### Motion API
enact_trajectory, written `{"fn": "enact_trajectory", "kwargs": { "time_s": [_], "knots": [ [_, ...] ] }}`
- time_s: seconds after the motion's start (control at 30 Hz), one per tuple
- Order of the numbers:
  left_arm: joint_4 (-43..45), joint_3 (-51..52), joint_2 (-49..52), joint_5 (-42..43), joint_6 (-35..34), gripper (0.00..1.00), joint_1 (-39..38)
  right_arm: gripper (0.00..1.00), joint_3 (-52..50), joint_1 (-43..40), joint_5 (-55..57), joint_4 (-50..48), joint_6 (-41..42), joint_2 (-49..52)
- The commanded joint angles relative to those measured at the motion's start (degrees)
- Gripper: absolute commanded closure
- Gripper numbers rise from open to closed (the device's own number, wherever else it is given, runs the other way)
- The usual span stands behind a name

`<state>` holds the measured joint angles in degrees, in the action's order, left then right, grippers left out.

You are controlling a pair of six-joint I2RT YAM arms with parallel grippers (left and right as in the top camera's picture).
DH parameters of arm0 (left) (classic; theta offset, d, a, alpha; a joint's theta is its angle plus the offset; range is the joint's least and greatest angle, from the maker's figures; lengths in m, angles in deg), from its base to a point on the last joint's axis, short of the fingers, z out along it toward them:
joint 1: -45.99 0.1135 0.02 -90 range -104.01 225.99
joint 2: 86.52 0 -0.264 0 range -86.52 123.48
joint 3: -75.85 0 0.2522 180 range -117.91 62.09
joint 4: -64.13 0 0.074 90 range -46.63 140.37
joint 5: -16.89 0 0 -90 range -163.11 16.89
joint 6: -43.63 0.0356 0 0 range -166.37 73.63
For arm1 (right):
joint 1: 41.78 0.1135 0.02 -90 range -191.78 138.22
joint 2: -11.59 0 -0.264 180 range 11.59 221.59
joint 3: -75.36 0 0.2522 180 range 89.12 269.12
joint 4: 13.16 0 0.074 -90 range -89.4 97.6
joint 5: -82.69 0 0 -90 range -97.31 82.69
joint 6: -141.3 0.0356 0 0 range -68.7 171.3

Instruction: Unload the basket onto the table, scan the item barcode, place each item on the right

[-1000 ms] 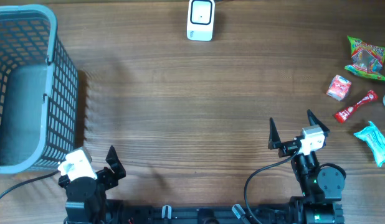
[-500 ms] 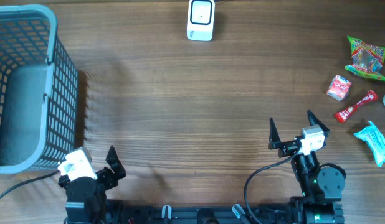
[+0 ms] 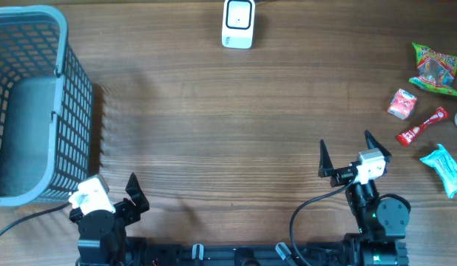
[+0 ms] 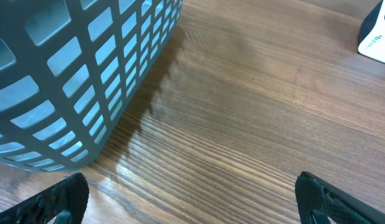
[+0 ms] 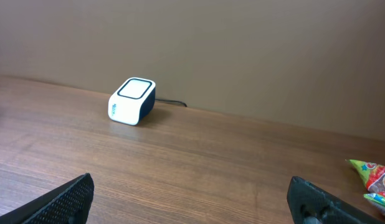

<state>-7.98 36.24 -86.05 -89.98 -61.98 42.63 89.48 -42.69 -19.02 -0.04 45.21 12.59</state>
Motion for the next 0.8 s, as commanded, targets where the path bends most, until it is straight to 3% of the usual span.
{"fn": "enact_trajectory", "kwargs": {
  "time_s": [0.0, 0.6, 0.77],
  "knots": [
    [0.04, 0.13, -0.17, -0.57, -0.28, 0.00, 0.22, 0.00, -0.07, 0.31, 0.76, -0.13, 0.09, -0.74],
    [0.07, 0.13, -0.17, 0.02, -0.28, 0.00, 0.22, 0.00, -0.07, 0.31, 0.76, -0.13, 0.09, -0.74],
    [11.02, 0.83, -0.17, 3.76, -0.28, 0.00, 0.22, 0.00, -0.07, 0.31, 0.74, -0.13, 0.09, -0.74]
  ]
}}
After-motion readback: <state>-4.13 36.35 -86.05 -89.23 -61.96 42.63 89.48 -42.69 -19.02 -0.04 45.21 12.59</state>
